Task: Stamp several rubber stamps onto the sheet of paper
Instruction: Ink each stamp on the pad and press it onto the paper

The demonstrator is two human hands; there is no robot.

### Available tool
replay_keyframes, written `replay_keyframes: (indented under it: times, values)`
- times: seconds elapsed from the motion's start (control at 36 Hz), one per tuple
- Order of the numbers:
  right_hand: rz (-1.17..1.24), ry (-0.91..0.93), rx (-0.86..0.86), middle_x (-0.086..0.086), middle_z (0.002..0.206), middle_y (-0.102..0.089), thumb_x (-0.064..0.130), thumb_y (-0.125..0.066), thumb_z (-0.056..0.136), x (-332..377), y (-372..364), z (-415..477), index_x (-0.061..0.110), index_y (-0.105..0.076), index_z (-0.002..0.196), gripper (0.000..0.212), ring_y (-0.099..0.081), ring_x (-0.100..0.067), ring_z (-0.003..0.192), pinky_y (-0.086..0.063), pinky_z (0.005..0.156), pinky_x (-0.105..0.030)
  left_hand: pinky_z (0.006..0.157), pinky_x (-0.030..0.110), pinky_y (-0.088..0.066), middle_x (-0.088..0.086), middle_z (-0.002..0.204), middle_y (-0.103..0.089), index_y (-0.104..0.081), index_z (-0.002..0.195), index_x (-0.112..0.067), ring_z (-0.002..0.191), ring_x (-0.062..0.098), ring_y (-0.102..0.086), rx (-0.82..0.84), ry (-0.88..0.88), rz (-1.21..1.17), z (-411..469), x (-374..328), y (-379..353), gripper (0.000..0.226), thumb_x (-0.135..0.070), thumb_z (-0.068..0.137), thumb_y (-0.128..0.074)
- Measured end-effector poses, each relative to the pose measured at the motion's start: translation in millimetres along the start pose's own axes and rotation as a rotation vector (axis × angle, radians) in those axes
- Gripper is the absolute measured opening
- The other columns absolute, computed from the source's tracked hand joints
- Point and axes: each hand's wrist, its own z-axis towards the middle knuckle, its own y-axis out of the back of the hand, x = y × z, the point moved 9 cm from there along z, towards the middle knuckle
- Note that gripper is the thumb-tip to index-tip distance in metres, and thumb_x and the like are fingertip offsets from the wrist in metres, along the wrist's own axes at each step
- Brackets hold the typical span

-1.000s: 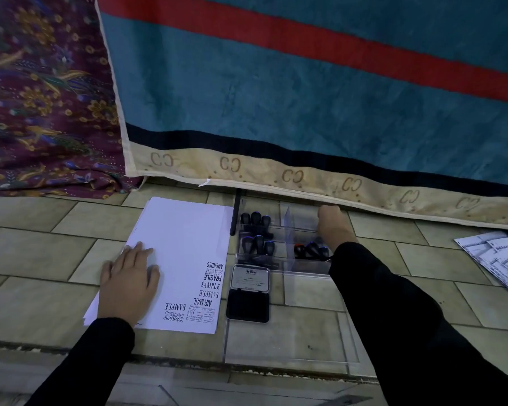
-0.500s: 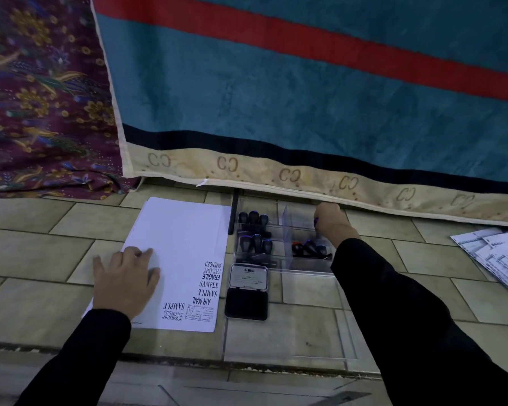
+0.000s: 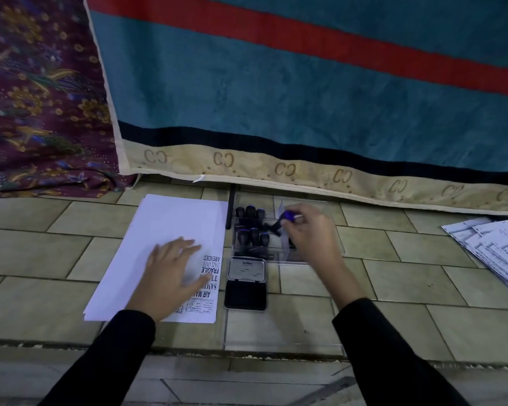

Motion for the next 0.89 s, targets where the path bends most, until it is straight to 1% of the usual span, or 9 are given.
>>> replay_keyframes:
  times: [0.06,0.11,0.19,0.28,0.33,0.56,0.72,0.83,0.89]
  values:
    - [0.011,0.043,0.071,0.004,0.095,-0.067,0.017,-0.066,0.085,12.8,-14.0,-19.8,0.015,-0.064,0.113,0.028,-0.064,0.000,0.076,-0.050,0.068,-0.004,0.121,0.044,0.000,-0.014,0.155,-0.025,-0.031,0.144,-0.035,0.144,0.003,-0.009,0.075,-0.077,-0.007,-1.1,-18.0,-17.4,0.089,-0.088,0.073,-0.028]
    - [0.012,0.098,0.135,0.003,0.100,-0.066,0.017,-0.068,0.084,23.4,-26.4,-36.2,0.017,-0.066,0.113,0.029,-0.066,-0.003,0.079,-0.052,0.076,-0.008,0.121,0.041,0.004,-0.016,0.157,-0.018,-0.023,0.148,-0.036,0.144,-0.001,-0.001,0.118,-0.111,-0.001,-1.8,-29.7,-31.4,0.099,-0.093,0.067,-0.028]
    - [-0.038,0.196,0.231,-0.005,0.106,-0.066,0.015,-0.069,0.084,33.4,-44.1,-55.5,0.014,-0.066,0.112,0.029,-0.066,-0.011,0.087,-0.054,0.086,-0.019,0.120,0.038,0.006,-0.015,0.159,-0.013,-0.015,0.150,-0.035,0.145,0.001,0.002,0.143,-0.113,-0.009,-1.9,-36.9,-44.6,0.111,-0.097,0.060,-0.032]
    - [-0.083,0.263,0.289,-0.008,0.104,-0.066,0.013,-0.068,0.084,37.1,-55.4,-68.7,0.010,-0.067,0.110,0.027,-0.063,-0.015,0.092,-0.054,0.087,-0.027,0.121,0.038,0.004,-0.016,0.159,-0.012,-0.013,0.151,-0.034,0.145,0.001,0.003,0.155,-0.095,-0.025,-2.1,-37.5,-52.5,0.117,-0.098,0.055,-0.036]
    - [-0.109,0.277,0.306,-0.008,0.104,-0.065,0.015,-0.067,0.084,37.2,-59.8,-74.0,0.009,-0.067,0.110,0.026,-0.062,-0.017,0.093,-0.054,0.086,-0.030,0.121,0.038,0.004,-0.016,0.159,-0.013,-0.015,0.150,-0.034,0.145,0.000,0.003,0.156,-0.087,-0.046,-2.5,-37.2,-54.4,0.117,-0.097,0.054,-0.039]
    - [-0.121,0.264,0.331,-0.008,0.106,-0.063,0.017,-0.066,0.085,37.7,-69.1,-82.8,0.011,-0.066,0.110,0.026,-0.062,-0.018,0.090,-0.054,0.083,-0.030,0.120,0.037,0.006,-0.018,0.157,-0.016,-0.018,0.150,-0.033,0.144,0.000,0.001,0.155,-0.077,-0.051,-2.7,-37.7,-54.4,0.115,-0.096,0.055,-0.041]
    - [-0.099,0.236,0.298,-0.008,0.103,-0.064,0.015,-0.069,0.083,36.3,-69.5,-84.6,0.009,-0.068,0.107,0.025,-0.063,-0.019,0.086,-0.054,0.081,-0.032,0.121,0.038,0.005,-0.018,0.157,-0.018,-0.020,0.149,-0.033,0.145,0.000,-0.001,0.154,-0.070,-0.059,-2.8,-37.1,-54.9,0.115,-0.095,0.055,-0.041]
    - [-0.100,0.244,0.320,-0.005,0.102,-0.064,0.014,-0.070,0.081,38.1,-73.4,-89.9,0.010,-0.069,0.105,0.024,-0.062,-0.017,0.089,-0.053,0.083,-0.027,0.120,0.037,0.006,-0.018,0.157,-0.018,-0.020,0.149,-0.032,0.145,-0.001,-0.002,0.146,-0.070,-0.089,-3.5,-38.1,-53.4,0.115,-0.094,0.056,-0.045]
    - [-0.101,0.228,0.312,-0.007,0.103,-0.065,0.012,-0.070,0.081,37.6,-72.1,-84.9,0.008,-0.069,0.105,0.025,-0.062,-0.019,0.089,-0.052,0.083,-0.027,0.120,0.035,0.007,-0.019,0.157,-0.018,-0.019,0.150,-0.032,0.144,-0.002,-0.001,0.138,-0.074,-0.089,-4.2,-39.0,-52.2,0.114,-0.092,0.056,-0.046]
